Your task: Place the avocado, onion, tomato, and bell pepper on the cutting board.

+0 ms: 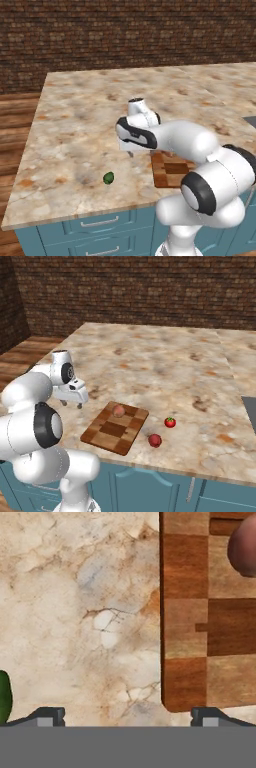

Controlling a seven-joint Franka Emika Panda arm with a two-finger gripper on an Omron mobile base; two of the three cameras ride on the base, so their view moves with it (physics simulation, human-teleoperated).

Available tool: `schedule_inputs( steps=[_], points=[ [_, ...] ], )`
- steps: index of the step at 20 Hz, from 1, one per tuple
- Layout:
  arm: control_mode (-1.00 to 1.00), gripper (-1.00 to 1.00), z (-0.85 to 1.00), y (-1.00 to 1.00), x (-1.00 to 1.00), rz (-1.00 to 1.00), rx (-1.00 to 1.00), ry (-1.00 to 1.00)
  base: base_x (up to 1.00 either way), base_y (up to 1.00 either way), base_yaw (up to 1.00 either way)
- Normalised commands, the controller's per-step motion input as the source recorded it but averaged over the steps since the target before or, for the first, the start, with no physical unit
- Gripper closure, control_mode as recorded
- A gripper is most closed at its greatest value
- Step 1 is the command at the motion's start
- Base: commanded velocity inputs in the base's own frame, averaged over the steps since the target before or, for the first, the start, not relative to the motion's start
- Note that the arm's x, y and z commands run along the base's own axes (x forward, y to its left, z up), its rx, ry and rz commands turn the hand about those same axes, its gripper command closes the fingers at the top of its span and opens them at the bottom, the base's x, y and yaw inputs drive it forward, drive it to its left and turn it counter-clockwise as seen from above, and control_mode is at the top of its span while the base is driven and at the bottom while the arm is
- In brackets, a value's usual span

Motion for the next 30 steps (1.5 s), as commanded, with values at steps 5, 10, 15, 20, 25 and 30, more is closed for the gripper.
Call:
schedule_inputs(
  steps=[5,10,15,20,25,30],
  points=[
    [-1.0,-1.0,0.0,0.47,-0.03,0.02,0.0,0.0,0.0,0.0,0.0],
    [-1.0,-1.0,-0.02,0.47,-0.07,0.0,0.0,0.0,0.0,0.0,0.0],
    [-1.0,-1.0,-0.04,0.39,-0.1,0.0,0.0,0.0,0.0,0.0,0.0],
    [-1.0,-1.0,-0.06,0.34,-0.01,0.0,0.0,0.0,0.0,0.0,0.0],
    [-1.0,-1.0,-0.14,0.08,0.0,0.0,-0.01,0.0,0.0,0.0,0.0],
    [-1.0,-1.0,-0.14,0.22,0.0,0.0,-0.01,0.01,0.0,0.0,0.0]
  ],
)
